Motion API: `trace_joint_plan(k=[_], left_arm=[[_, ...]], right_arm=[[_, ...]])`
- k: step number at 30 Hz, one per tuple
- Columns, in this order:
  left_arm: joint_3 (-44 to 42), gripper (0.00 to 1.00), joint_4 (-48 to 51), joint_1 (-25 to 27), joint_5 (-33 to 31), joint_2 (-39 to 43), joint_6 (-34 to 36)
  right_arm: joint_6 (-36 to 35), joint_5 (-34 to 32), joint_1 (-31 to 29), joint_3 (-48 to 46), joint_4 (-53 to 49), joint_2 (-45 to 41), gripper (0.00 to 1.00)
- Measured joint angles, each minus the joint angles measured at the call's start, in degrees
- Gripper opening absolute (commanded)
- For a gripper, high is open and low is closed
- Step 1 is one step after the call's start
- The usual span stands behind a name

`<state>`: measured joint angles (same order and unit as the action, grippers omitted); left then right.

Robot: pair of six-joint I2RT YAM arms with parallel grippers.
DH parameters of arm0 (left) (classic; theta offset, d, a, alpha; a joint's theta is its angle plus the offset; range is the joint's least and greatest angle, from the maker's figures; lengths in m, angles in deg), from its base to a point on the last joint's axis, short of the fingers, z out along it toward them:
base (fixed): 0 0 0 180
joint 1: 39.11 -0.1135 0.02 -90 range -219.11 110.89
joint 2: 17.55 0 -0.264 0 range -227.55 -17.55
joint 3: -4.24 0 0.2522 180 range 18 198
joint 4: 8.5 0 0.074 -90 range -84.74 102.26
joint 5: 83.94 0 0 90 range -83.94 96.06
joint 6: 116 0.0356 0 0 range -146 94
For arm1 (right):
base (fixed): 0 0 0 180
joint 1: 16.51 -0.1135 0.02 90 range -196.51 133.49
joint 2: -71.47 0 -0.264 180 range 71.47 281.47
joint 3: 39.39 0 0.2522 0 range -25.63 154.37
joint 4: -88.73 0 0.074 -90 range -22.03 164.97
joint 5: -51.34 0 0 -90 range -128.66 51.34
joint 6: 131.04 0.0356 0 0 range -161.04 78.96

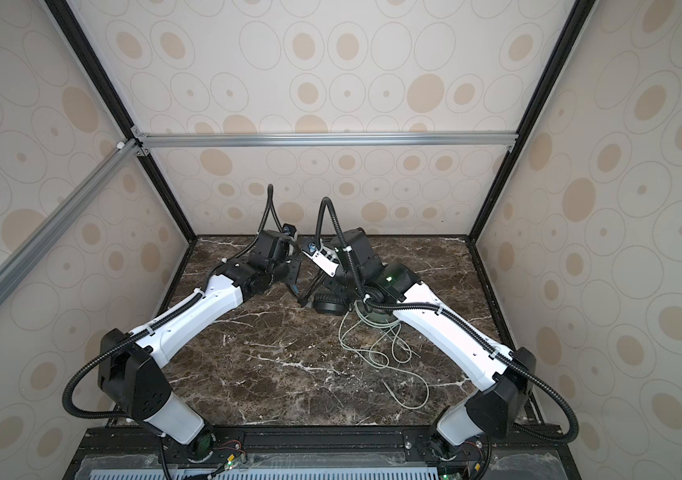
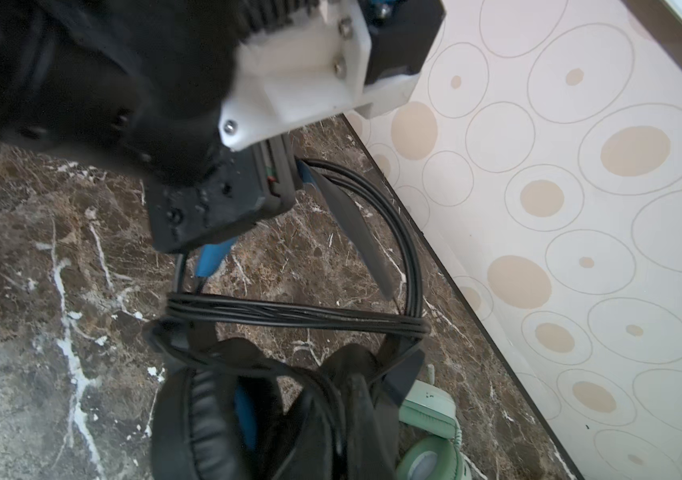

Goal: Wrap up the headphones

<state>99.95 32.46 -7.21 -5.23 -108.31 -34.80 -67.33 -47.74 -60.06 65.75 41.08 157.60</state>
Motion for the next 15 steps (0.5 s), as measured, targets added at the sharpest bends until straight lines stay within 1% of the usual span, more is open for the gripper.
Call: trace_joint_plan(k=[7, 11, 15], left_arm=[[-3.1, 0.0, 1.2, 0.0, 3.4, 5.7, 4.2], [-4.0, 0.0, 1.2, 0.0, 5.2, 6.7, 5.7], [-4.7, 0.0, 1.2, 0.0, 8.8, 6.9, 6.4]], right_arm=[[-6.6, -2.1, 0.2, 0.0, -2.8, 0.0, 0.0], [-11.3, -3.3, 0.1, 0.0, -3.6, 0.0, 0.0], [-15.1, -5.0, 0.2, -0.7, -4.5, 0.0, 0.0]])
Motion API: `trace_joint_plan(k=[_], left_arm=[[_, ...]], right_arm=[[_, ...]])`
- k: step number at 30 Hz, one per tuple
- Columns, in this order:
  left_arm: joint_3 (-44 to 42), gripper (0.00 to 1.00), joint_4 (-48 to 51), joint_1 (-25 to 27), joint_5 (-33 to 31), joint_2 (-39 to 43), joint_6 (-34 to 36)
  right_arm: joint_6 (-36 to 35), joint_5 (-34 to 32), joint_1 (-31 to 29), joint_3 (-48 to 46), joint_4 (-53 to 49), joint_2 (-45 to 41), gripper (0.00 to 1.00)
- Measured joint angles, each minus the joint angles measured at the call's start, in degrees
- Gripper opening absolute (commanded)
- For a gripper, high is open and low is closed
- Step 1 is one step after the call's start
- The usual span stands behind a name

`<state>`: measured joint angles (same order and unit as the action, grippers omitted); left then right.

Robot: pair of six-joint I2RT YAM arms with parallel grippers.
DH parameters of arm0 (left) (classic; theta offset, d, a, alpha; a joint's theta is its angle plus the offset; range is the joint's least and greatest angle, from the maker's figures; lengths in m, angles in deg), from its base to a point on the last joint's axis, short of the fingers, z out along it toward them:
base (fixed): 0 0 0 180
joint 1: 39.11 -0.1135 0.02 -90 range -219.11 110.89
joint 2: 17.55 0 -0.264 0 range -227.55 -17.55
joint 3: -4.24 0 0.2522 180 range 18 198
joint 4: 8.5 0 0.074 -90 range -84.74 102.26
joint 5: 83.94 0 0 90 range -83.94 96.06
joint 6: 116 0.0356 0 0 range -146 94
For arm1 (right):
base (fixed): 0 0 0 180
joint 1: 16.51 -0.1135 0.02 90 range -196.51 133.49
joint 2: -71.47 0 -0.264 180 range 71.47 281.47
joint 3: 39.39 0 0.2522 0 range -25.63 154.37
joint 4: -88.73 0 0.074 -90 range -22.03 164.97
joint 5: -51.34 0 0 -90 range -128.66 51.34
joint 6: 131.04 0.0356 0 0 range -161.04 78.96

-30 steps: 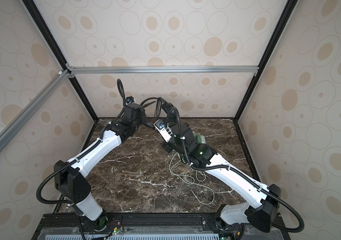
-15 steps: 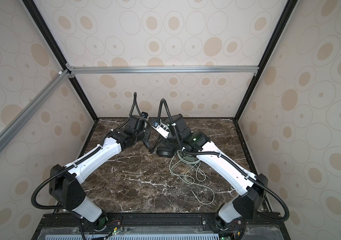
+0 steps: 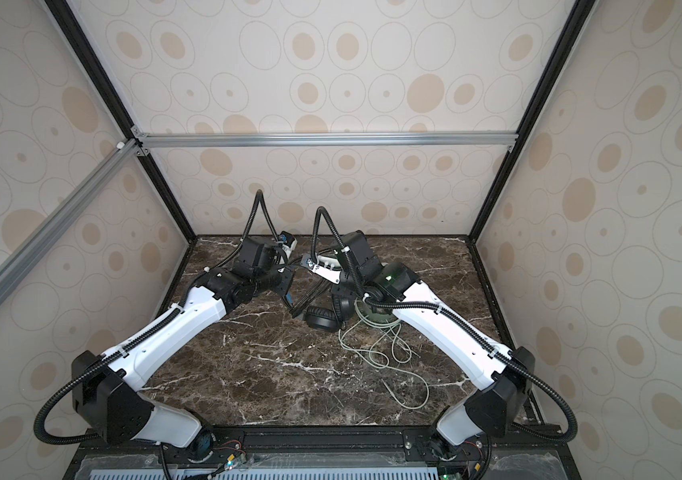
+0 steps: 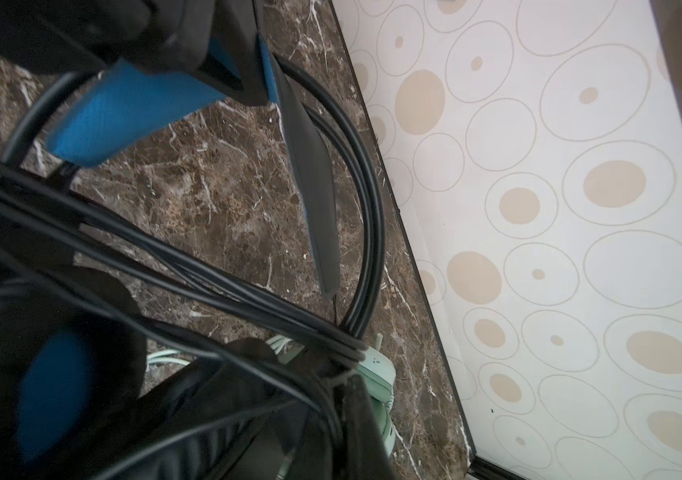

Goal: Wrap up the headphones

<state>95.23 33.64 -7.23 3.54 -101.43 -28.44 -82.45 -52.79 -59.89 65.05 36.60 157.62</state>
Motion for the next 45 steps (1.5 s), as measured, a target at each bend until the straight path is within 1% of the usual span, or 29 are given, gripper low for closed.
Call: trace_joint_plan(k=[6, 11, 17, 29, 38, 45], left_arm=[[-2.1, 0.0, 0.0, 0.1, 3.3, 1.5, 0.6], [-2.7, 0.0, -0.1, 0.1, 3.8, 2.2, 0.6], [-3.1, 0.0, 0.0, 0.4, 5.3, 2.8, 0.9], [-4.2, 0.0, -0.4, 0.3, 6.3, 4.3, 0.9], [-4.3, 0.0, 1.3, 0.4, 6.7, 4.3, 1.5], [-4.3, 0.0, 1.3, 0.4, 7.5, 4.3, 1.7]], right_arm=[[-2.9, 0.0, 1.6, -2.4, -0.7, -0.4, 0.0], [-4.6, 0.3, 2.5, -5.2, -1.0, -2.1, 0.0], [-5.0, 0.7, 3.2, -7.7, -0.6, -3.1, 0.0], [-0.1, 5.0, 4.8, -9.9, 1.7, -3.1, 0.01], [0.5, 8.6, 5.4, -15.6, 4.6, -6.4, 0.01], [2.1, 12.8, 7.1, -16.3, 4.7, -7.2, 0.02]])
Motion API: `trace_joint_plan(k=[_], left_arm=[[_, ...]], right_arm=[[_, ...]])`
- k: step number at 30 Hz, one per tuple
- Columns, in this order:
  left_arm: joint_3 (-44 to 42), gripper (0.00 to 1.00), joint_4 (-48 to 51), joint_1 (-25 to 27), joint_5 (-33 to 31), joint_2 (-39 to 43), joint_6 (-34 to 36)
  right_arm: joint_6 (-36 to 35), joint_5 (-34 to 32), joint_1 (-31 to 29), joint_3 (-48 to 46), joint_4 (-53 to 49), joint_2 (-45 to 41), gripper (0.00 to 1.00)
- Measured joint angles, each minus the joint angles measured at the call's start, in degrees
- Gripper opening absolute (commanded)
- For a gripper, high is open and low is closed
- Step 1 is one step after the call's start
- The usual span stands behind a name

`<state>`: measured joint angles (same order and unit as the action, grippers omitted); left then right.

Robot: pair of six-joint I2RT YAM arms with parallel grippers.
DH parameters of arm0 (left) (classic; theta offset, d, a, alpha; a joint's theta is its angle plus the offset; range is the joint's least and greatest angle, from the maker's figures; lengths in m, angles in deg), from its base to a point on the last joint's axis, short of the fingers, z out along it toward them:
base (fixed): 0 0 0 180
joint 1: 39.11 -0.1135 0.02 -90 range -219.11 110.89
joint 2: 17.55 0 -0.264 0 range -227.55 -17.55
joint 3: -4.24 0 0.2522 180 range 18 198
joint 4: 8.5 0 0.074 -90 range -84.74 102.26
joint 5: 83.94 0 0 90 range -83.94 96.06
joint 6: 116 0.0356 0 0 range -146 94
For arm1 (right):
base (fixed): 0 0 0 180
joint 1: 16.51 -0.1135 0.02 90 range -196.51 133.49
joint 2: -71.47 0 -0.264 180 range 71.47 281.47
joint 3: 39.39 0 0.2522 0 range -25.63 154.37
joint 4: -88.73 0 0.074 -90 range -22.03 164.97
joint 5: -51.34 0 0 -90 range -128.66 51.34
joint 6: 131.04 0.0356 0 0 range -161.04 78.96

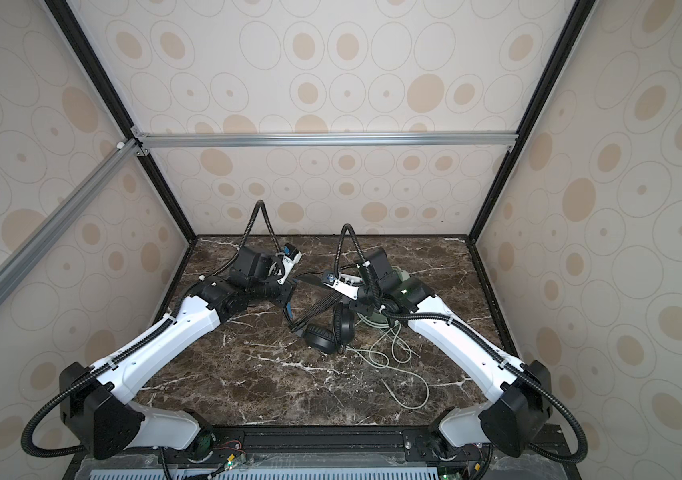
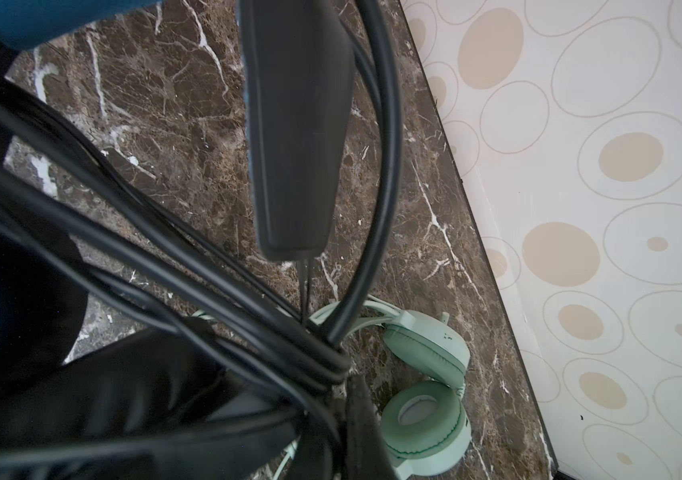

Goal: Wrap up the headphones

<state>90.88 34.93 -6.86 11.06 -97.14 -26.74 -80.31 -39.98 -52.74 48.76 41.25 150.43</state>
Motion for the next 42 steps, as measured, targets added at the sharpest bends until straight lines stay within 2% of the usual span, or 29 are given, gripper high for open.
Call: trace_joint_plan(k=[11, 20, 29, 31, 37, 42], left_arm=[[0.0, 0.0, 0.2, -0.1, -0.7, 0.0, 0.1], [0.0, 0.0, 0.2, -0.1, -1.6, 0.0, 0.2], [0.2, 0.0, 1.2, -0.1, -1.2, 0.0, 0.6], [0.2, 0.0, 1.4, -0.1, -1.3, -0.1, 0.6], [0.9, 0.0, 2.5, -0.1, -1.9, -1.1, 0.6], [1.5, 0.0, 3.1, -0.1, -2.7, -2.4, 0.6]], right_arm=[[5.7, 1.4, 0.7, 0.8, 0.0, 4.1, 0.03], [7.2, 3.7, 1.5, -0.5, 2.5, 2.9, 0.17], [7.5, 4.2, 2.6, -2.1, 4.0, 0.3, 0.25], [7.6, 4.2, 2.6, -2.1, 4.4, 0.0, 0.29], [8.4, 4.3, 3.4, -4.4, 5.6, -1.3, 0.5], [9.5, 4.4, 4.9, -7.5, 6.4, -2.5, 0.58]])
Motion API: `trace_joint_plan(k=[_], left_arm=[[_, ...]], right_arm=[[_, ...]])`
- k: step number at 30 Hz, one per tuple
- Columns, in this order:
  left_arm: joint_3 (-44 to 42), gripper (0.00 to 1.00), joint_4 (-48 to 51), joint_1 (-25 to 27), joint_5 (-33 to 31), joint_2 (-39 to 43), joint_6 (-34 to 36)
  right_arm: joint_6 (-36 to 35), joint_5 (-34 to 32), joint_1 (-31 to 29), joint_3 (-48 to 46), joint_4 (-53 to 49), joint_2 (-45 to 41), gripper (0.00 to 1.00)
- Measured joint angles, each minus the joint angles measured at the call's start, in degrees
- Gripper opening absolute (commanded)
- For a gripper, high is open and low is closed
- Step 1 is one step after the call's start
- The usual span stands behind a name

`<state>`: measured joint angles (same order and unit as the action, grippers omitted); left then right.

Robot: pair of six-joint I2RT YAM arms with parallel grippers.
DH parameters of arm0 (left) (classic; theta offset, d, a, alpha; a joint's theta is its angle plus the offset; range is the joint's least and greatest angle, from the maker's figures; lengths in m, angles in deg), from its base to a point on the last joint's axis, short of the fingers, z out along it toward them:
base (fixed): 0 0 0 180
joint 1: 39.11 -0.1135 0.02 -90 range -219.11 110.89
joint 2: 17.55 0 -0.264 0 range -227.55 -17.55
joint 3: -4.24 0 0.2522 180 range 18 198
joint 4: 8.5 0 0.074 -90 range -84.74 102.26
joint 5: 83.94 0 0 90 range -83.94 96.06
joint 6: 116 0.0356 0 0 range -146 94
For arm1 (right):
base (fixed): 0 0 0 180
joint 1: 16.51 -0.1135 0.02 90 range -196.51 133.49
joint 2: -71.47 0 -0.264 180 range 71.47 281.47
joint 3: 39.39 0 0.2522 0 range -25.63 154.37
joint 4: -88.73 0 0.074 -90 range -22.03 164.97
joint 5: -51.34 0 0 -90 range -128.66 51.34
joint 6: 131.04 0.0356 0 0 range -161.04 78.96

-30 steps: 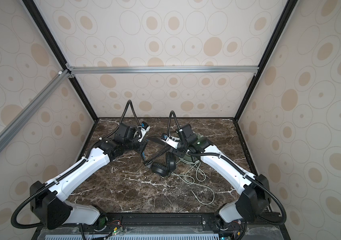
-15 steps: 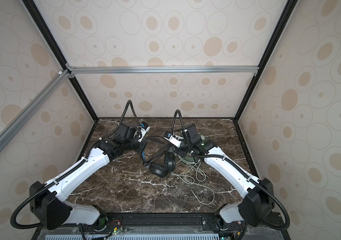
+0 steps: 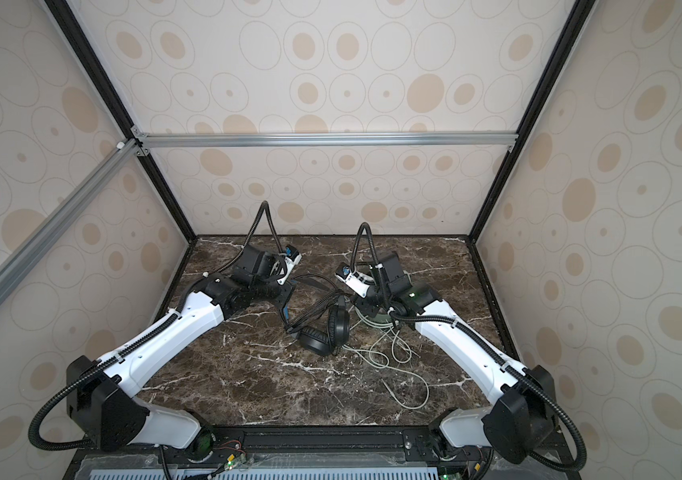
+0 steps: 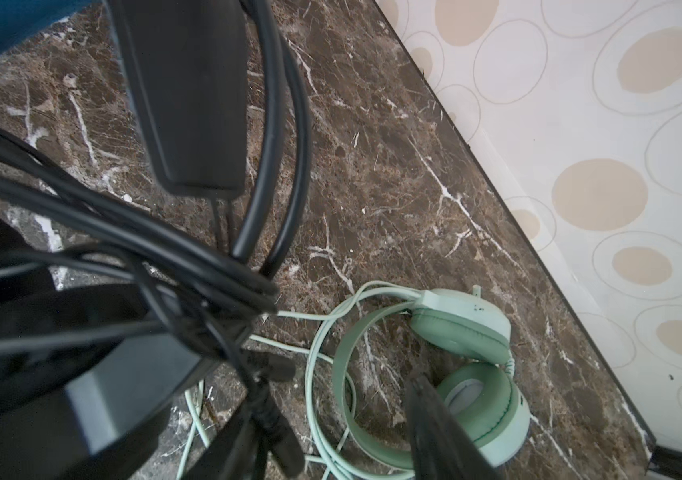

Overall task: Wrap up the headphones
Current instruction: 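Set the black headphones down with the left gripper while the right gripper pulls back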

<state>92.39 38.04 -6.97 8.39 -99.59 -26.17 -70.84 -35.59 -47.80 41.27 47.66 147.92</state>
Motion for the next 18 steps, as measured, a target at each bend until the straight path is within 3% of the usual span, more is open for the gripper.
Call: trace_joint_plan(k=[2, 4, 6, 11, 18], left_arm=[[0.0, 0.0, 0.3, 0.0, -0.2, -0.2, 0.0], [0.0, 0.0, 0.8, 0.0, -0.3, -0.3, -0.1], [0.0, 0.0, 1.2, -0.3, -0.4, -0.3, -0.3], [0.3, 0.0, 2.3, -0.7, -0.3, -1.2, -1.7], [1.9, 0.0, 3.4, -4.5, -0.9, -5.7, -6.7]], right_arm=[[0.7, 0.0, 0.7, -1.3, 0.4, -0.6, 0.63], [1.3, 0.0, 1.5, -2.4, 0.9, -1.2, 0.82], [2.0, 0.0, 2.2, -3.4, 1.5, -1.9, 0.9], [3.8, -0.8, 3.2, -5.0, 2.3, -2.9, 0.92], [5.6, -7.5, 3.7, -5.6, 3.2, -4.2, 0.94]])
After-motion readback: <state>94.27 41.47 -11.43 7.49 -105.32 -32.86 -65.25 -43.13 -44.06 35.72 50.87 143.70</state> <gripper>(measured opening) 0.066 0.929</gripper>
